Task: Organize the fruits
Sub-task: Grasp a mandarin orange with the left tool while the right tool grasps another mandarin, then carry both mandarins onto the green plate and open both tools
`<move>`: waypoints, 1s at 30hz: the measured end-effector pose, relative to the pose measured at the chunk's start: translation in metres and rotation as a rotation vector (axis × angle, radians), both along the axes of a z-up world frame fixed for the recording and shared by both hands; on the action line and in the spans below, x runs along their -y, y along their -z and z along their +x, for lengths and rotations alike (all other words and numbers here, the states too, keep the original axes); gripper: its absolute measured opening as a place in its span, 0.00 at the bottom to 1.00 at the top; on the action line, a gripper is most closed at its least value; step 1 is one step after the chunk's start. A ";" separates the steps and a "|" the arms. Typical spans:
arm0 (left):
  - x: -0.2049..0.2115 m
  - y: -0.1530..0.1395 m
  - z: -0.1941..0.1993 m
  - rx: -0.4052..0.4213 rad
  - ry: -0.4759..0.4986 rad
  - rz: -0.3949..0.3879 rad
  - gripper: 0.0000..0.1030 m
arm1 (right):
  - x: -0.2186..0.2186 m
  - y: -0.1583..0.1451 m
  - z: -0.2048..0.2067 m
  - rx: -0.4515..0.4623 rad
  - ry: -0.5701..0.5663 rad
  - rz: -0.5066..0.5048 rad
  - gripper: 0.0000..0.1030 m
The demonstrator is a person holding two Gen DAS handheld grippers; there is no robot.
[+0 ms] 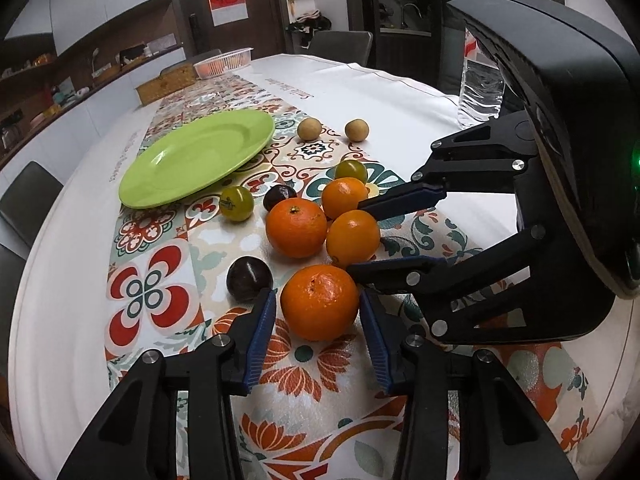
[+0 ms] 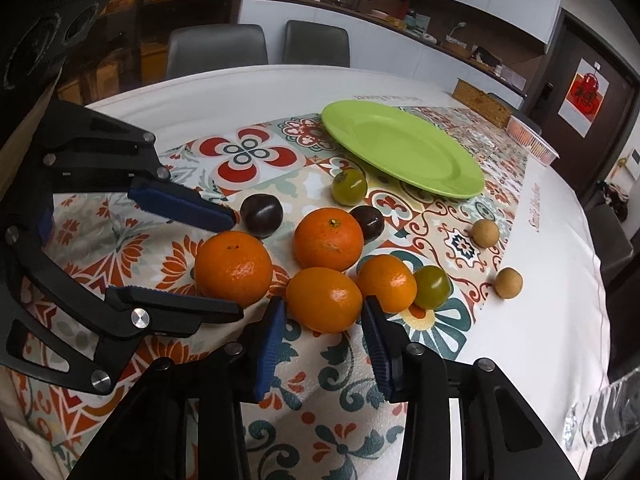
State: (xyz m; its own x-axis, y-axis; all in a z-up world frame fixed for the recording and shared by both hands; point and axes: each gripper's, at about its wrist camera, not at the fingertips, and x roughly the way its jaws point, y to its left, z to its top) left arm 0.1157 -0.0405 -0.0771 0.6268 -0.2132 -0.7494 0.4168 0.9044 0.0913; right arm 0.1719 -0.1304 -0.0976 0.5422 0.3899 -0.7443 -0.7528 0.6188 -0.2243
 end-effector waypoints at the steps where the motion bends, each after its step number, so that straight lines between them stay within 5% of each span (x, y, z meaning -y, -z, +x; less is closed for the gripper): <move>1: 0.000 0.000 0.001 -0.002 -0.001 -0.005 0.39 | 0.000 0.000 0.001 -0.003 0.000 0.005 0.38; 14: -0.008 -0.014 -0.008 0.034 -0.079 -0.048 0.38 | 0.008 -0.007 -0.003 -0.029 0.040 0.058 0.37; 30: -0.032 -0.059 -0.018 0.140 -0.202 -0.115 0.38 | 0.015 -0.056 -0.006 0.035 0.182 0.208 0.37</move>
